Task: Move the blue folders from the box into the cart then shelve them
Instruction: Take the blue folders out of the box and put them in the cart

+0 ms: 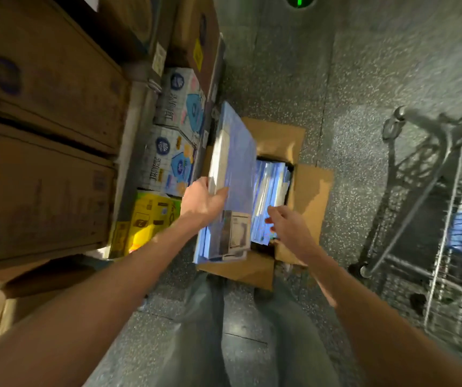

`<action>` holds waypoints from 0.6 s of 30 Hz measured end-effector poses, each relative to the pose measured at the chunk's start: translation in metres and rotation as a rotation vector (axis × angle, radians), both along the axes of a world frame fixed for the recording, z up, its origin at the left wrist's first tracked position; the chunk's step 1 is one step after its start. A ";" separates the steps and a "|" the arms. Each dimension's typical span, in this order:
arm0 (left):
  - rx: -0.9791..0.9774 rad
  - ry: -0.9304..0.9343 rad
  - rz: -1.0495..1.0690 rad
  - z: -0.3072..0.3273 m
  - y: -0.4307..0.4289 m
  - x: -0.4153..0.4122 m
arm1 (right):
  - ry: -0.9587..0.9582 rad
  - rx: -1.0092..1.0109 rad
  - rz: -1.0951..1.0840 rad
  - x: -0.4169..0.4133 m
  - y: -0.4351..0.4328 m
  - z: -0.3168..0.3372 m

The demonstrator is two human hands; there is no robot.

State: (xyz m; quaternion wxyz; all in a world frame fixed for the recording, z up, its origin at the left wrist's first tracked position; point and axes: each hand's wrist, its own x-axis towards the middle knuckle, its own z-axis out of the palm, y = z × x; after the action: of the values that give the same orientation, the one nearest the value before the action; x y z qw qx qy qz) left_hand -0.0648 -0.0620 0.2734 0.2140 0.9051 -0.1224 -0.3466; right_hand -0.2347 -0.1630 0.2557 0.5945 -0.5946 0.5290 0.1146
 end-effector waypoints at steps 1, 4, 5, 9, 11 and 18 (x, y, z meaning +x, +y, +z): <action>-0.055 0.019 0.024 0.023 -0.002 -0.005 | -0.001 -0.013 0.011 -0.006 -0.007 0.021; -0.205 0.082 0.076 0.080 -0.005 -0.015 | 0.048 -0.006 0.083 -0.021 -0.022 0.068; -0.252 0.098 0.082 0.099 -0.007 -0.020 | 0.061 0.009 0.086 -0.029 -0.026 0.083; -0.408 0.218 0.106 0.159 -0.009 -0.035 | 0.050 0.055 -0.025 -0.060 -0.034 0.117; -0.462 0.263 0.072 0.184 -0.006 -0.044 | 0.001 0.098 -0.164 -0.078 -0.037 0.122; -0.603 0.303 0.066 0.244 0.021 -0.089 | -0.115 0.085 -0.397 -0.136 -0.009 0.201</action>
State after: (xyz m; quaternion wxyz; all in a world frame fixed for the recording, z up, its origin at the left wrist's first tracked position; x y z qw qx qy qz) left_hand -0.1535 -0.0412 0.5175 0.4990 0.7427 -0.1570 -0.4180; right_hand -0.3704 -0.1717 0.4568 0.6592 -0.4586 0.5956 -0.0169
